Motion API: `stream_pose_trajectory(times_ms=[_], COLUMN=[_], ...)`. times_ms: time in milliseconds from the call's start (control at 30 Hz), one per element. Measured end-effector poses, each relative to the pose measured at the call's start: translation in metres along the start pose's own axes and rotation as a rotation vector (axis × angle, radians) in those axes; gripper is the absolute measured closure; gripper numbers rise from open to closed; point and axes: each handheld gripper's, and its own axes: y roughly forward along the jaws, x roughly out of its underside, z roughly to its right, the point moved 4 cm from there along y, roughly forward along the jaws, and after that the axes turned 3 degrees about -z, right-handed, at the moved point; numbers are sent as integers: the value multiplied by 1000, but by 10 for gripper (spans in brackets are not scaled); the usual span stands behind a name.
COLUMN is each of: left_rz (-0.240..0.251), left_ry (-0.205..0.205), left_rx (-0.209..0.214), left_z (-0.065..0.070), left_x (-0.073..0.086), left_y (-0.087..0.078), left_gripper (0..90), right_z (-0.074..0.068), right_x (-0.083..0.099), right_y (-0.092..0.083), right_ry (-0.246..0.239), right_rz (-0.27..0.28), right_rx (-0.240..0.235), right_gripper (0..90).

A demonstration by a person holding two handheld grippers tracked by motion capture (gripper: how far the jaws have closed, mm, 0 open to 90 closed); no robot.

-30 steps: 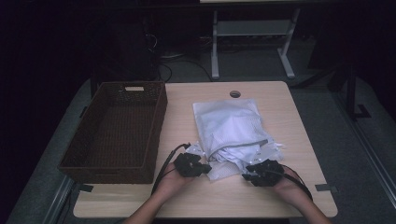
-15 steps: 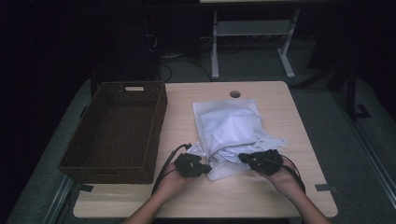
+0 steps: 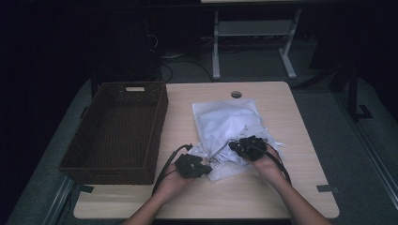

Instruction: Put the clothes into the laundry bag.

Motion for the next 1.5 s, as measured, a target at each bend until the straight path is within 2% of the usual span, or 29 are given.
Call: stream_pose_trajectory(times_ms=[67, 100, 167, 233, 300, 333, 433, 500, 567, 600, 700, 733, 800, 867, 967, 1067, 1133, 1167, 1267, 1367, 1400, 1500], left_rz=[-3, -1, 5, 22, 25, 22, 10, 2, -3, -9, -17, -18, -8, -7, 2, 6, 5, 4, 7, 7, 7, 6], left_ry=[1, -1, -7, -30, -32, -31, -18, -11, -10, -13, -10, -9, -16, -22, -22, -25, -24, -23, -29, -28, -28, -27], left_rx=[1, -6, -10, -9, -9, -9, -4, -5, -4, 5, -8, -13, -12, -16, -21, -23, -26, -27, -25, -24, -24, -23], left_z=[-1, -1, -2, -5, -6, -6, -3, -2, -2, -1, -2, -3, -5, -6, -7, -7, -7, -7, -7, -7, -7, -7], left_x=[0, 0, 0, 1, 2, 2, 1, 1, 1, 1, 2, 3, 4, 5, 4, 4, 4, 4, 3, 3, 3, 3], left_y=[-1, -2, -3, -6, -6, -5, -4, -4, -4, -4, -3, -4, -5, -6, -7, -7, -8, -8, -8, -8, -8, -7], left_gripper=[892, 892, 892, 891, 891, 891, 892, 895, 896, 897, 896, 896, 894, 892, 891, 891, 889, 889, 889, 889, 889, 889], right_z=[2, 3, 2, -7, -10, -14, -15, -11, -9, -2, 8, 9, 8, 5, -1, -4, -3, -1, 12, 39, 53, 81], right_x=[-4, -5, -7, -7, -5, -1, 3, -1, -2, -7, -12, -13, -14, -14, -10, -5, 0, 5, 19, 36, 42, 52], right_y=[9, 13, 15, 13, 11, 11, 17, 23, 26, 32, 40, 43, 43, 38, 20, -1, -15, -23, -40, -50, -51, -47], right_ry=[-10, -10, -4, -39, -46, -31, -28, -2, 1, 18, 54, 73, 70, 62, 40, 30, 13, 3, 16, 45, 71, 139], right_rz=[-14, -19, -24, -40, -45, -60, -82, -71, -67, -46, -29, -21, -16, -16, -45, -34, -24, -21, -22, -30, -34, -33], right_rx=[36, 35, 23, 10, -3, -39, -41, -20, -9, 46, 69, 60, 34, -3, -77, -125, -137, -140, -122, -56, -22, 5], right_gripper=[871, 870, 869, 869, 869, 869, 871, 873, 876, 876, 876, 874, 855, 770, 650, 556, 522, 510, 478, 447, 439, 434])
